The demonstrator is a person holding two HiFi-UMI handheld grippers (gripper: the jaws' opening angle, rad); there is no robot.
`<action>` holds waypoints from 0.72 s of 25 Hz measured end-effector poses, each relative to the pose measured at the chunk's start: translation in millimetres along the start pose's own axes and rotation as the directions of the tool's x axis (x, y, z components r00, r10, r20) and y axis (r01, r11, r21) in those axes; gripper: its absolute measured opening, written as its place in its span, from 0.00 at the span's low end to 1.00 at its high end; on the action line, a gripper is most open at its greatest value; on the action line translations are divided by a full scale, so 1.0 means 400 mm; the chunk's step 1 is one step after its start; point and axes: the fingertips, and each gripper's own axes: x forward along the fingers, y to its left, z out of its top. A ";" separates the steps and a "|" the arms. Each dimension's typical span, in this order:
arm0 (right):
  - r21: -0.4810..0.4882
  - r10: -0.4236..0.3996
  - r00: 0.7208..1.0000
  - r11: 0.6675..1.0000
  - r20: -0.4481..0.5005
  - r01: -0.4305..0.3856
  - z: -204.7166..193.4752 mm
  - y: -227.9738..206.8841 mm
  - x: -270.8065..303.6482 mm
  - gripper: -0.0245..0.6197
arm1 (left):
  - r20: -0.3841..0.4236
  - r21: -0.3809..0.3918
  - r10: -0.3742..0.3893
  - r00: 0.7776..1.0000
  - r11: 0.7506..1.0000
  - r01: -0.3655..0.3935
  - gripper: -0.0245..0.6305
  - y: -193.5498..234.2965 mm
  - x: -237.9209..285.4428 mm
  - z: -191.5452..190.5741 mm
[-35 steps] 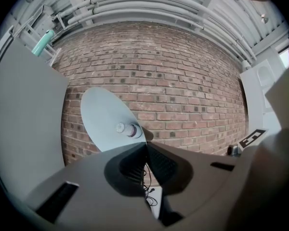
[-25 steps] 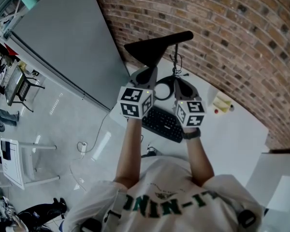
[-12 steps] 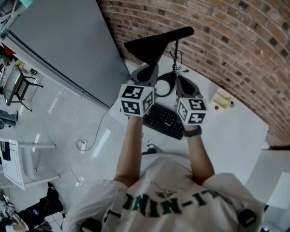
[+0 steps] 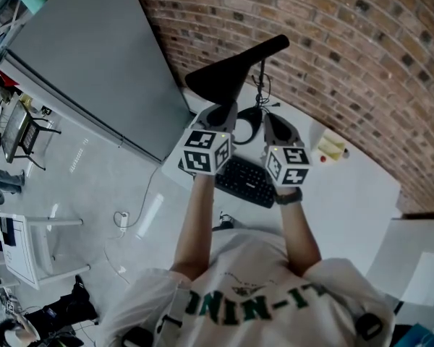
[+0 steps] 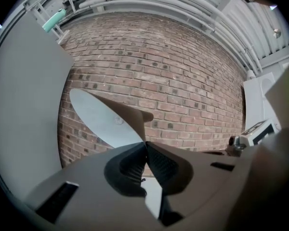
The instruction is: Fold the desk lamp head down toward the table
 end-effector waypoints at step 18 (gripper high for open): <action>0.023 -0.050 0.998 0.998 -0.037 0.051 -0.047 -0.038 0.016 0.04 | -0.063 -0.087 -0.077 0.995 0.994 0.071 0.04 0.002 0.074 -0.128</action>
